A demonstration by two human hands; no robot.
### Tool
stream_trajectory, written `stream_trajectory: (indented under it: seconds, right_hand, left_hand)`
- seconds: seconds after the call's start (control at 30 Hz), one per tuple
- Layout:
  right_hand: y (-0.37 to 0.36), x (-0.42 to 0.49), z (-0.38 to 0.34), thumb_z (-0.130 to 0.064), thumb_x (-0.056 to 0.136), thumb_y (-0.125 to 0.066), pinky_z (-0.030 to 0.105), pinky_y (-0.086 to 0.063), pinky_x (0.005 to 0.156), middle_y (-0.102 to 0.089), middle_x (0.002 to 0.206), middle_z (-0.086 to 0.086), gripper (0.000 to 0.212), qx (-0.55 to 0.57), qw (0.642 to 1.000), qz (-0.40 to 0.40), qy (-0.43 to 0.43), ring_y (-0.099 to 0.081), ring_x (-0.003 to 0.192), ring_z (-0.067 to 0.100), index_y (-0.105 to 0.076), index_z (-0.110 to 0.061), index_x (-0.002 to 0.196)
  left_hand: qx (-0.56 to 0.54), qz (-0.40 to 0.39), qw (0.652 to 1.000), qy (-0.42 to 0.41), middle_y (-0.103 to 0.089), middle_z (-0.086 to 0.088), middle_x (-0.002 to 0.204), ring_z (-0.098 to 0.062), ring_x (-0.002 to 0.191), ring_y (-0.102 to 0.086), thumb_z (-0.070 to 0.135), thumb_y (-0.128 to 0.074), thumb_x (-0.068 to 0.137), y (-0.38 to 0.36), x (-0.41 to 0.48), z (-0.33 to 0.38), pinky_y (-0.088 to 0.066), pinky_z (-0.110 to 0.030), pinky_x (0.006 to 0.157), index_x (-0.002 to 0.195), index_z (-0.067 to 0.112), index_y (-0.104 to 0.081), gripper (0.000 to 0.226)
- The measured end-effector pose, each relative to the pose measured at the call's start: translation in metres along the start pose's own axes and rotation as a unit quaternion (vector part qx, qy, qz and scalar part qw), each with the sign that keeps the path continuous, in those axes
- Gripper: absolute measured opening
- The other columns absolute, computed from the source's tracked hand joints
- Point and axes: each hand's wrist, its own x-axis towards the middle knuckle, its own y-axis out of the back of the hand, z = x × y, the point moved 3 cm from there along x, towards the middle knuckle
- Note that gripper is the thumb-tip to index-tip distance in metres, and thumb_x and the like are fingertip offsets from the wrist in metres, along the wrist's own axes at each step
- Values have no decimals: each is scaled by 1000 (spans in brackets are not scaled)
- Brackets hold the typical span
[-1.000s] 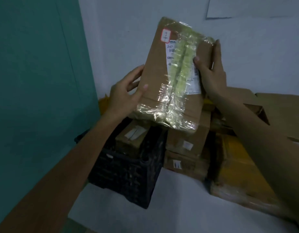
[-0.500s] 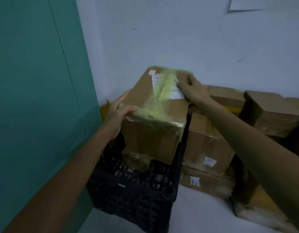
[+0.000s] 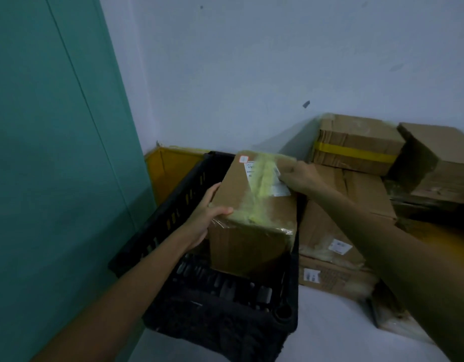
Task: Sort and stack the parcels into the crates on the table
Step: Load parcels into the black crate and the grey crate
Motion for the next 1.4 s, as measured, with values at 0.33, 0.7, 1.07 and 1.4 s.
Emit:
stream_trajectory:
  seconds: [0.33, 0.7, 1.07, 1.4]
  right_hand:
    - [-20, 17, -3, -36, 95, -52, 30, -38, 79, -50, 128, 15, 44, 70, 998, 11, -2, -52, 109, 30, -48, -5, 125]
    - [21, 14, -17, -47, 83, -66, 27, -40, 56, -52, 63, 1, 42, 321, 946, 27, -19, -50, 58, 13, -53, -12, 63]
    - [33, 1, -40, -27, 91, -61, 17, -41, 42, -61, 69, 2, 27, 403, 912, -56, 50, -55, 45, 1, -65, -7, 73]
    - [97, -15, -90, -37, 92, -54, 24, -55, 69, -73, 88, -6, 25, 249, 933, -147, 216, -69, 75, 9, -67, -21, 106]
  left_hand:
    - [27, -12, 1000, 0, -46, -4, 126, -31, 120, -48, 3, -57, 87, 3, 0, -4, -39, -52, 104, 145, 28, -23, 72]
    - [165, 36, 963, -212, -48, 12, 121, 10, 100, -50, 35, -49, 90, 25, -43, 55, -42, -6, 87, 134, 41, -32, 48]
    - [349, 150, 885, -271, -4, -1, 157, -15, 144, -10, 47, -77, 54, 57, -77, 57, -17, -44, 115, 137, 49, -2, 112]
    - [466, 258, 732, -425, -9, -23, 152, -36, 141, -2, 82, -58, 50, 12, -117, 117, -8, -61, 112, 123, 33, -47, 89]
